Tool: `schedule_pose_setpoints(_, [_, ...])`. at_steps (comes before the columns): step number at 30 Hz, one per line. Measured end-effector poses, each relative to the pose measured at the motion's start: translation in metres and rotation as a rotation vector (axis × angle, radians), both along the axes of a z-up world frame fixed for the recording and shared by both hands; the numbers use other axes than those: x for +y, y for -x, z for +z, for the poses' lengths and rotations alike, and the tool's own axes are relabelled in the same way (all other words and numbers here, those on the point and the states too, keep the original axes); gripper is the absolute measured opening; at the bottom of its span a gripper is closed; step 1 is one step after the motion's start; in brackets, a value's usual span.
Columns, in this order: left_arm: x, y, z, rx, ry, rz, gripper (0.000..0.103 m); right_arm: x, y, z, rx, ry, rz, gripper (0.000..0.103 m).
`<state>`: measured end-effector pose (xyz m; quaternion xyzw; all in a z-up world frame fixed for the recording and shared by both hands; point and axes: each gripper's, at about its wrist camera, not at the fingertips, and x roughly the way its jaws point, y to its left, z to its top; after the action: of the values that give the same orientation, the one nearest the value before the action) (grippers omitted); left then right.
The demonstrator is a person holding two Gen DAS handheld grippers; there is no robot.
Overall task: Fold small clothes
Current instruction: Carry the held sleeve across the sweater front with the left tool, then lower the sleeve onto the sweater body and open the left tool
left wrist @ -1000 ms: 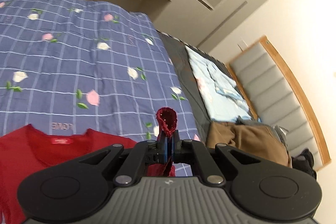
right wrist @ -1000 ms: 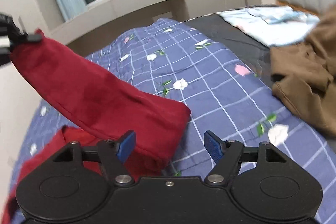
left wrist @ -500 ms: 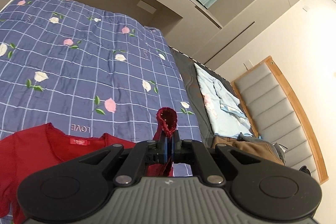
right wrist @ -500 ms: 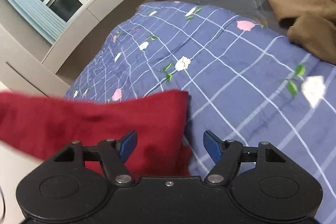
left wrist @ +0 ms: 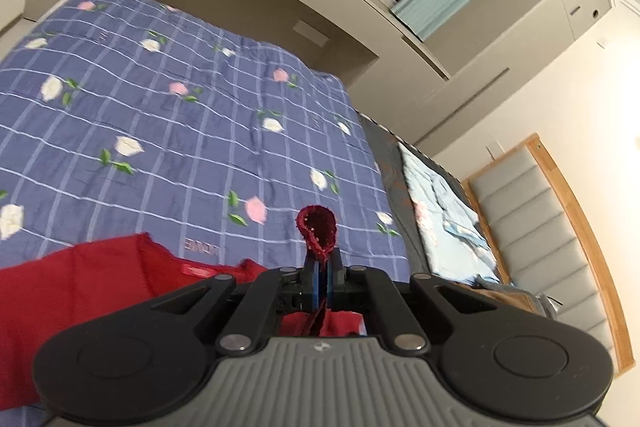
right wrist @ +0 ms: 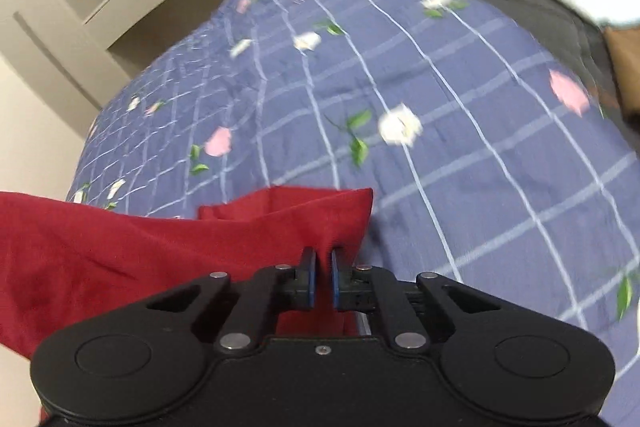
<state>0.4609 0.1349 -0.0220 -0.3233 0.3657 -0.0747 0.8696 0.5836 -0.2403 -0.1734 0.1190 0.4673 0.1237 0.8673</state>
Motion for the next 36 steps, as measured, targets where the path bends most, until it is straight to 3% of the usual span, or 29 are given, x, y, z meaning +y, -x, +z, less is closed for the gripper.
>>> schedule_pose_setpoints(5, [0.024, 0.013, -0.027, 0.054, -0.091, 0.048, 0.002, 0.009, -0.016, 0.017, -0.024, 0.080, 0.090, 0.007])
schedule_pose_setpoints(9, [0.034, 0.022, -0.071, 0.099, -0.207, 0.058, 0.002, 0.031, -0.023, 0.012, -0.016, 0.155, 0.162, 0.007])
schedule_pose_setpoints(11, [0.038, 0.026, -0.094, 0.144, -0.216, 0.064, 0.002, 0.044, -0.021, 0.008, -0.021, 0.189, 0.190, 0.008])
schedule_pose_setpoints(13, [0.042, 0.030, -0.112, 0.177, -0.228, 0.070, 0.002, 0.052, -0.017, 0.001, -0.018, 0.203, 0.196, 0.010])
schedule_pose_setpoints(16, [0.045, 0.034, -0.127, 0.201, -0.236, 0.074, 0.002, 0.055, -0.005, -0.002, -0.044, 0.186, 0.183, 0.023])
schedule_pose_setpoints(18, [0.046, 0.035, -0.124, 0.186, -0.224, 0.070, 0.002, 0.051, 0.011, 0.002, -0.098, 0.191, 0.173, 0.036])
schedule_pose_setpoints(21, [0.046, 0.033, -0.117, 0.157, -0.228, 0.058, 0.002, 0.043, 0.049, 0.005, -0.204, 0.264, 0.194, 0.045])
schedule_pose_setpoints(26, [0.046, 0.024, -0.099, 0.111, -0.224, 0.046, 0.002, 0.046, 0.115, -0.010, -0.332, 0.477, 0.401, 0.058])
schedule_pose_setpoints(33, [0.039, 0.016, -0.074, 0.059, -0.224, 0.029, 0.002, 0.070, 0.132, -0.054, -0.423, 0.756, 0.562, 0.059])
schedule_pose_setpoints(36, [0.034, 0.015, -0.063, 0.037, -0.227, 0.014, 0.002, 0.079, 0.129, -0.055, -0.497, 0.770, 0.568, 0.054])
